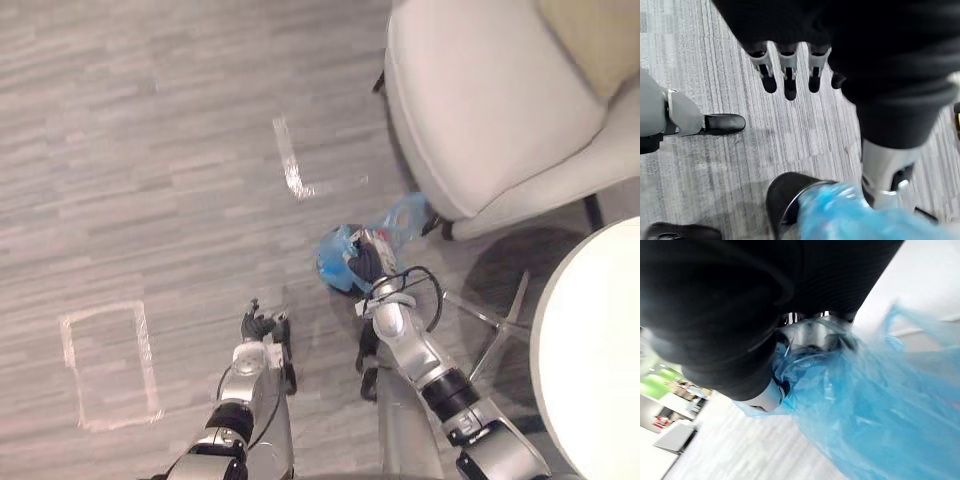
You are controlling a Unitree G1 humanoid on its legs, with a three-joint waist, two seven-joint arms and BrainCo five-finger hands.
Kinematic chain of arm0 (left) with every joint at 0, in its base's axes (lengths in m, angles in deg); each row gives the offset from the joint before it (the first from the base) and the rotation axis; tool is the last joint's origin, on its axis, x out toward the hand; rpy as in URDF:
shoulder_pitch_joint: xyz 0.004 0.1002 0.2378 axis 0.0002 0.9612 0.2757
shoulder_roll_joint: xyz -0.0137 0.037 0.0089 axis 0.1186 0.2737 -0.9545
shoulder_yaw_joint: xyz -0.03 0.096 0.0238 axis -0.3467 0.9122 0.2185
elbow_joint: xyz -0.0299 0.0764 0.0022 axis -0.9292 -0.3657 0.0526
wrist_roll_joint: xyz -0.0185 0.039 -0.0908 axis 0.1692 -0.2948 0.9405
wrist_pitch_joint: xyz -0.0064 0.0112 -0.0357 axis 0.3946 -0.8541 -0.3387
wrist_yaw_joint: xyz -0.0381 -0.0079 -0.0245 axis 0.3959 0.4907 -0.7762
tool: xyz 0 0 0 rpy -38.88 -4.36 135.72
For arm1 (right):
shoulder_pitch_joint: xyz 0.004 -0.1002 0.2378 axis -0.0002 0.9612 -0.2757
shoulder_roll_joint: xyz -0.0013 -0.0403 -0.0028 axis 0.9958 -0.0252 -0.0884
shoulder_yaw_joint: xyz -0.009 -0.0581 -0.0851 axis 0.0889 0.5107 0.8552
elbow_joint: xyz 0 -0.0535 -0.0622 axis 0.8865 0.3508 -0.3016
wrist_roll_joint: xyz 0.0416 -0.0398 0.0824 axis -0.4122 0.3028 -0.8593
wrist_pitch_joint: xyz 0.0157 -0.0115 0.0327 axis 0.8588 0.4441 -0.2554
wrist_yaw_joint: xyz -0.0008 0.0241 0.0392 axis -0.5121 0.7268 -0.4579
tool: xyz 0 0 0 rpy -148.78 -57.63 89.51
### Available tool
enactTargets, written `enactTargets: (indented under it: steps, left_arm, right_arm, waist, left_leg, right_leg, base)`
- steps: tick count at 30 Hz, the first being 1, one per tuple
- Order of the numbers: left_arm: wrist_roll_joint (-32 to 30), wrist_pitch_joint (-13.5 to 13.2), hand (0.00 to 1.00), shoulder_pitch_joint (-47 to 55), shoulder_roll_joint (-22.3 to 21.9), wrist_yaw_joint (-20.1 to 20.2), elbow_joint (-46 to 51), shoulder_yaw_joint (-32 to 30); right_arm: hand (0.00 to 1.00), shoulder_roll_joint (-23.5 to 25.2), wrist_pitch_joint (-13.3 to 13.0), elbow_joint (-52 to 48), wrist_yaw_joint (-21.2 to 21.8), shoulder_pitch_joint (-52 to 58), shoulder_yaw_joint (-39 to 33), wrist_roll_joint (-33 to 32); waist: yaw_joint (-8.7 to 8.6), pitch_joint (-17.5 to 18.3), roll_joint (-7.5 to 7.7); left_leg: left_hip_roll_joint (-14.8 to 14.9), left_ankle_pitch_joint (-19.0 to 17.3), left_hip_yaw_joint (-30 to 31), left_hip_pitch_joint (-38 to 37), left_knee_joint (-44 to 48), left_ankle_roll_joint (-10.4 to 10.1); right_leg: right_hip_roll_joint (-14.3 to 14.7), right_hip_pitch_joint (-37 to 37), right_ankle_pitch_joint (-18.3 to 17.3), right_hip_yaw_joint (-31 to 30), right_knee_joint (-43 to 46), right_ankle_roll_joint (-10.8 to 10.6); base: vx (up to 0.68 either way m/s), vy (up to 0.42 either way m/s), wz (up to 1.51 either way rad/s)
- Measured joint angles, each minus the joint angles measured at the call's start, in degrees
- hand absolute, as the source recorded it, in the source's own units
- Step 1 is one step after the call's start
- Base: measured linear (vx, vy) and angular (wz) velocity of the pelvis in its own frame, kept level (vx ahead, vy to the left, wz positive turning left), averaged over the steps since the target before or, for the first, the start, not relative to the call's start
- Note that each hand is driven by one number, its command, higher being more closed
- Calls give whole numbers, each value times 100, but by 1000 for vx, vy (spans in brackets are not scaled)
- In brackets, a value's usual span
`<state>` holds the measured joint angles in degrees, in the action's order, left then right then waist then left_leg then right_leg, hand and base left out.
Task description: Gather rubbish on tea table into small bin, then transfer packed bag to large trash can.
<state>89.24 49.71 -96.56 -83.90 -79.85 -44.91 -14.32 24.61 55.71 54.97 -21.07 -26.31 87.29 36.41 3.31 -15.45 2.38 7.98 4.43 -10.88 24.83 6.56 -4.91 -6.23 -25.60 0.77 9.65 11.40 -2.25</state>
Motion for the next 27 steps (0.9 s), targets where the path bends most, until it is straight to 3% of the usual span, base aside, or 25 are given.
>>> enactTargets:
  steps: [9,11,18,27]
  left_arm:
    - [-212,74,0,431,279,116,53,164]
    - [-213,66,0,645,417,186,509,347]
    - [-210,-70,0,1334,734,437,2501,842]
    - [-282,-393,0,1389,1380,709,3725,1482]
  right_arm:
    - [100,-89,-192,-4,411,488,-133,-172]
    - [100,-127,-242,-34,523,592,-127,-353]
    - [100,-657,-492,-729,945,779,87,-915]
    - [100,-1283,-656,-1342,1337,798,318,-1314]
  waist:
    - [-54,382,35]
    - [-54,594,43]
    - [-38,842,29]
    - [-117,1218,17]
  left_leg:
    - [-141,111,-38,-807,-507,-1]
    - [-163,112,-50,-896,-595,-1]
    - [-252,125,-69,-1381,-1032,-10]
    - [-272,199,-138,-1695,-1241,-11]
  right_leg:
    - [85,952,337,-98,-927,-105]
    - [83,1028,370,-128,-1009,-129]
    - [64,1354,458,-295,-1301,-215]
    - [100,1584,557,-417,-1502,-170]
  base:
    - [68,0,-5]
    - [25,10,-6]
    - [-2,15,-11]
    - [44,4,-8]
